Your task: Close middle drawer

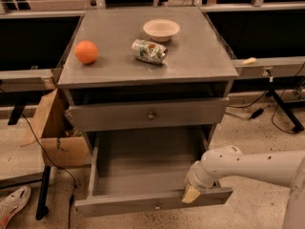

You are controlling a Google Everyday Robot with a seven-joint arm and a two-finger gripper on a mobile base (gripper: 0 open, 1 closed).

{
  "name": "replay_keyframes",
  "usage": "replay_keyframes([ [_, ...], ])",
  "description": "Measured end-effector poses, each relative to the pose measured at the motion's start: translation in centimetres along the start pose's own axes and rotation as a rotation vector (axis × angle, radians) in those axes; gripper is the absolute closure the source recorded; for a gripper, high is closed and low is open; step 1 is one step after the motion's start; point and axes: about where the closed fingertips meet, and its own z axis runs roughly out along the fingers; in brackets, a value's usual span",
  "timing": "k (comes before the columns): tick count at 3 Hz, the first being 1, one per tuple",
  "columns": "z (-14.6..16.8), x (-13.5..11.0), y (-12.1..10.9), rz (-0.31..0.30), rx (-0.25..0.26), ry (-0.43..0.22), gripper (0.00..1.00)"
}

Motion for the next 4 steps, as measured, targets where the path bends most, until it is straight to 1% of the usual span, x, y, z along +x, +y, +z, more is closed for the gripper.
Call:
replay_keyframes([
  [1,0.0,0.0,0.2,0.000,0.000,0.000,0.37],
  [2,-0.1,0.1,0.1,0.004,0.009,-0.002,0.06],
  [3,-0.6,0.3,-3.9,0.064,0.137,-0.036,0.00],
  [4,-1.0,0.5,-5.0,0.085,0.181,-0.048,0.00],
])
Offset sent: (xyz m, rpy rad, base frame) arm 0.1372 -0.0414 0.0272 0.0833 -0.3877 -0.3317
